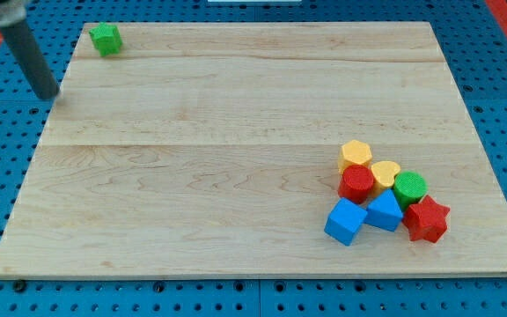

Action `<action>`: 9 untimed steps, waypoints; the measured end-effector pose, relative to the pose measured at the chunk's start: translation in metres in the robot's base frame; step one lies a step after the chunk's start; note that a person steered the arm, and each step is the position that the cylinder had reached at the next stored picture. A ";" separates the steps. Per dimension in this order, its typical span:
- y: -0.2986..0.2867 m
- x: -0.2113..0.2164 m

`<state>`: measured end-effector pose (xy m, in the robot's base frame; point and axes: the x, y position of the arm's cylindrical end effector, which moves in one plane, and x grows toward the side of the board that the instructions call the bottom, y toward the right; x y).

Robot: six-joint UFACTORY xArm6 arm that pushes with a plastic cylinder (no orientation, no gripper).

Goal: Move the green star to the right side of the red circle

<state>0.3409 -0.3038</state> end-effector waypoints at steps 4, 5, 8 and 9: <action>0.163 -0.111; 0.190 -0.002; 0.119 -0.135; 0.069 -0.103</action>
<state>0.2375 -0.2349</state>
